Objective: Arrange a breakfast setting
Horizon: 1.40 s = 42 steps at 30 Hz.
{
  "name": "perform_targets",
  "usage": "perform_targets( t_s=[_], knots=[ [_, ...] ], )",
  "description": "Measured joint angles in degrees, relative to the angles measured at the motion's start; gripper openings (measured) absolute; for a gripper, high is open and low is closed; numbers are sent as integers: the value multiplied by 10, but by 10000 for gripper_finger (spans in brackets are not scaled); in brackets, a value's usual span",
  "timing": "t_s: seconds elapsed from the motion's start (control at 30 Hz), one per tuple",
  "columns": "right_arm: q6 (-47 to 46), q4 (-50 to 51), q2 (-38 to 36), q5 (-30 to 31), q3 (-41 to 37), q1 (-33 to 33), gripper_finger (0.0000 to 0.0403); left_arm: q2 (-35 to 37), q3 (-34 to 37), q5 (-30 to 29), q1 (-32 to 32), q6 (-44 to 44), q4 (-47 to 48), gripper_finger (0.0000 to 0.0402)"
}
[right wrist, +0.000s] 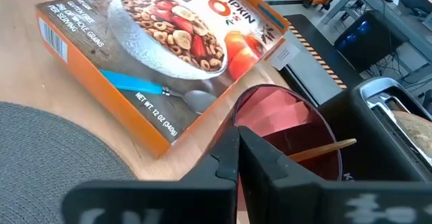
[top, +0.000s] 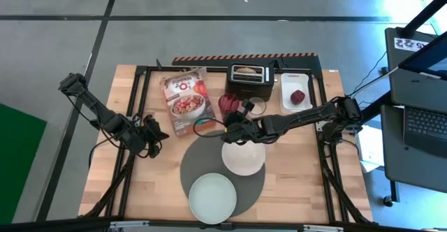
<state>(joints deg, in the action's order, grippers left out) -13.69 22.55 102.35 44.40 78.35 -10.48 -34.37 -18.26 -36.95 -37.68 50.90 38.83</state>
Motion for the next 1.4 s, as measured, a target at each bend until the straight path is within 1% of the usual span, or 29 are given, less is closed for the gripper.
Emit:
perform_targets(
  t_s=[0.1,0.17,0.27,0.47,0.57,0.63,0.8,0.9,0.97,1.07,1.13,1.2,1.3,1.33,1.4],
  knots=[
    [0,-2,0,-4,0,0,5,0,0,0,0,2,2,0],
    [0,-9,0,-9,0,0,9,0,0,-4,0,21,7,0],
    [17,-50,0,-21,0,0,11,3,0,-23,0,52,18,0],
    [99,-153,0,-86,0,4,4,35,-6,-46,0,58,7,0],
    [110,-178,0,-108,0,9,10,55,-29,-69,0,42,6,0],
    [111,-186,0,-117,0,11,15,66,-51,-92,2,15,5,0],
    [115,-186,0,-136,0,13,12,71,-108,-184,30,-77,5,4],
    [128,-186,0,-141,0,12,6,72,-136,-211,74,-100,8,31],
    [138,-186,0,-146,0,12,4,72,-140,-210,112,-102,9,63],
    [140,-186,0,-156,0,15,7,72,-134,-212,178,-38,26,124],
    [140,-188,0,-169,0,20,12,72,-127,-199,230,21,52,169],
    [140,-194,0,-184,0,23,14,69,-124,-159,292,69,67,211],
    [140,-208,0,-211,0,28,12,63,-123,-66,396,76,46,257],
    [141,-216,0,-222,0,29,10,60,-123,-37,433,57,23,266],
    [144,-231,0,-246,0,31,6,51,-123,14,501,-18,-49,276]
  ],
)
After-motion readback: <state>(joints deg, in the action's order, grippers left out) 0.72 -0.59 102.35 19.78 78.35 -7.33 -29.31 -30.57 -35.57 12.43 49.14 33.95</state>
